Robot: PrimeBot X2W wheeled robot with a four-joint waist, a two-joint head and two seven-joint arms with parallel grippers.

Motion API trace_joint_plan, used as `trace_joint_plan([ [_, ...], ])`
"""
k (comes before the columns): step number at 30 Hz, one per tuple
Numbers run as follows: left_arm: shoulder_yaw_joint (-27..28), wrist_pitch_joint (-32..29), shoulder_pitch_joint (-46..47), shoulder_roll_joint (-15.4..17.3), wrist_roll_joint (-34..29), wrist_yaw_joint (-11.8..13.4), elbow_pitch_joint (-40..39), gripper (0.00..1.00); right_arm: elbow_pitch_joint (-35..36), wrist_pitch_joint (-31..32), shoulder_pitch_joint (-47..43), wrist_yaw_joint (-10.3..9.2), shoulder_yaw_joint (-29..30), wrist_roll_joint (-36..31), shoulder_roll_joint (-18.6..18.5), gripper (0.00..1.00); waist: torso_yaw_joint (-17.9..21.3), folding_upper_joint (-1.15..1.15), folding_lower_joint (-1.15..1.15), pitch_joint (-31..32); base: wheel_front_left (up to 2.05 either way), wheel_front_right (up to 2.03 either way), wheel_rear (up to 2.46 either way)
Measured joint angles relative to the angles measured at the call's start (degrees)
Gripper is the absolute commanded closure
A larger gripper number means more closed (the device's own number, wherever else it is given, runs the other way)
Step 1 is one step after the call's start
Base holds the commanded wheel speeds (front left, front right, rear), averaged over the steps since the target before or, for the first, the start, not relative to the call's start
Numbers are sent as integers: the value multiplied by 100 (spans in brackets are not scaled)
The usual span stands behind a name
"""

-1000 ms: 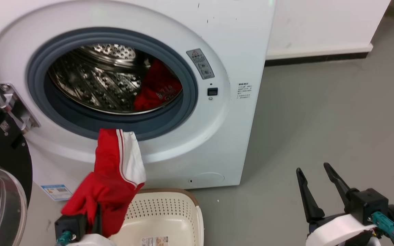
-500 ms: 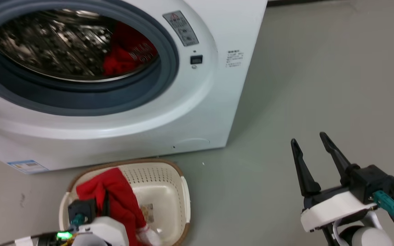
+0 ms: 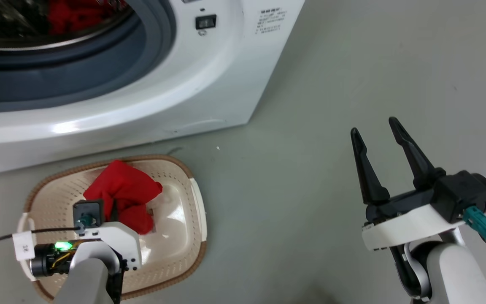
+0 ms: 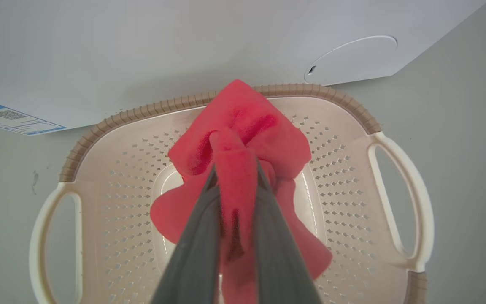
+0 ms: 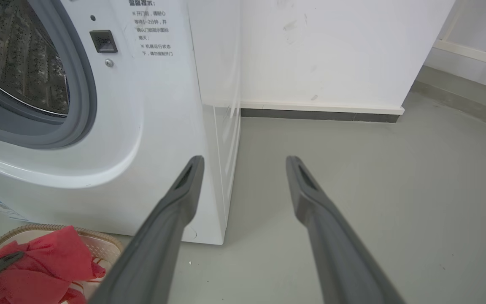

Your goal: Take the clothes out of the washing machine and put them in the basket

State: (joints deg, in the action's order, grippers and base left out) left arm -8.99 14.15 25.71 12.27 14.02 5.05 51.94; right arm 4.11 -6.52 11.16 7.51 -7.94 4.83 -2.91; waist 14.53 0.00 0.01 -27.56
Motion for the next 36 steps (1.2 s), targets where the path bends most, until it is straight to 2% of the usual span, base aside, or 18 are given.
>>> trace_joint_plan([
  [5, 135, 36, 438, 22, 146, 1, 776, 100, -98, -111, 260, 0, -116, 93, 1, 0, 168, 0, 0, -466, 0, 0, 0],
  [14, 238, 73, 868, -40, 304, -34, 1658, 100, -186, -248, 540, 0, -180, 101, 0, 0, 405, 0, 0, -1167, 0, 0, 0],
  [23, 201, -134, 929, -168, 432, -179, 2067, 100, -299, -250, 559, 0, -211, 67, 1, 0, 374, 0, 0, -1249, 0, 0, 0],
  [24, 197, -158, 931, -183, 439, -205, 2081, 77, -310, -246, 564, 0, -207, 66, 2, 0, 354, 0, -1, -1210, 0, 0, 0],
  [25, 196, -200, 931, -201, 450, -245, 2092, 35, -327, -248, 565, 0, -203, 55, 1, 0, 334, 0, 0, -1162, 0, 0, 0],
  [26, 187, -245, 928, -224, 475, -258, 2109, 0, -356, -249, 565, 0, -202, 44, 1, 0, 313, 0, -1, -1101, 0, 0, 0],
  [29, 40, -268, 853, -276, 387, -343, 2132, 0, -455, -250, 553, 0, -232, 22, 2, 0, 257, 0, 0, -858, 0, 0, 0],
  [36, -9, 26, 495, -485, 409, -363, 2082, 0, -620, -146, 214, 0, -138, -31, 3, 0, 79, 0, -1, -35, 0, 0, 0],
])
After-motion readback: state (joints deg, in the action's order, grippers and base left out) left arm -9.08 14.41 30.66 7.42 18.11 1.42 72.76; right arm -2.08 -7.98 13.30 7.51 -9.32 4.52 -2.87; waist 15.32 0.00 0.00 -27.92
